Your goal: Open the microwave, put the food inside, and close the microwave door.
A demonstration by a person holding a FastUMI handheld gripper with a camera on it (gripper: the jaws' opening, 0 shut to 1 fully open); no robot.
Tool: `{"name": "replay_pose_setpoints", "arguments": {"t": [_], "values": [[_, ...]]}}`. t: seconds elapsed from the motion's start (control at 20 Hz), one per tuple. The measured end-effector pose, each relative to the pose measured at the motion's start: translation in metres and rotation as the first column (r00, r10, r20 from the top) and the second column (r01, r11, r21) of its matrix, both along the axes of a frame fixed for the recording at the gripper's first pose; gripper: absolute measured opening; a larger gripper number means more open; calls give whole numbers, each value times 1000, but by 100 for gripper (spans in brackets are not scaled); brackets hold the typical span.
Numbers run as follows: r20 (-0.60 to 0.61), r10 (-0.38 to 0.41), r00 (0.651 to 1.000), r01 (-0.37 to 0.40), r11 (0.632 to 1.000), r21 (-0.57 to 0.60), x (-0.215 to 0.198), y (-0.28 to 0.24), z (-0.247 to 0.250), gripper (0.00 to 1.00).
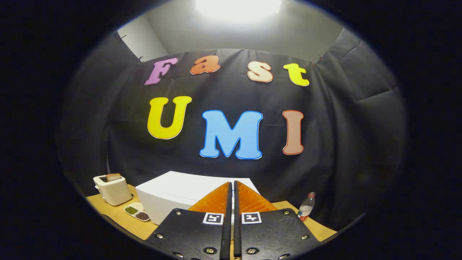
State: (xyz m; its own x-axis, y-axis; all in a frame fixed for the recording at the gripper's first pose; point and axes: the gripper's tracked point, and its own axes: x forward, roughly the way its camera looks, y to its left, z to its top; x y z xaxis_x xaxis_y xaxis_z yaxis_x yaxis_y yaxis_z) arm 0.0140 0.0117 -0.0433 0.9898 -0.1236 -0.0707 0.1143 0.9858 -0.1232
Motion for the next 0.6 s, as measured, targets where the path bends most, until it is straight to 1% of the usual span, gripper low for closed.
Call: {"name": "replay_pose_setpoints", "arguments": {"t": [0.2,0.35,0.45,0.6], "values": [[41,25,999,-26,999,28,-2,5,21,4],[95,33,995,-39,998,59,-1,7,39,3],[97,36,995,-40,998,41,3,5,37,4],[62,81,995,-83,996,33,13,12,24,4]]}}
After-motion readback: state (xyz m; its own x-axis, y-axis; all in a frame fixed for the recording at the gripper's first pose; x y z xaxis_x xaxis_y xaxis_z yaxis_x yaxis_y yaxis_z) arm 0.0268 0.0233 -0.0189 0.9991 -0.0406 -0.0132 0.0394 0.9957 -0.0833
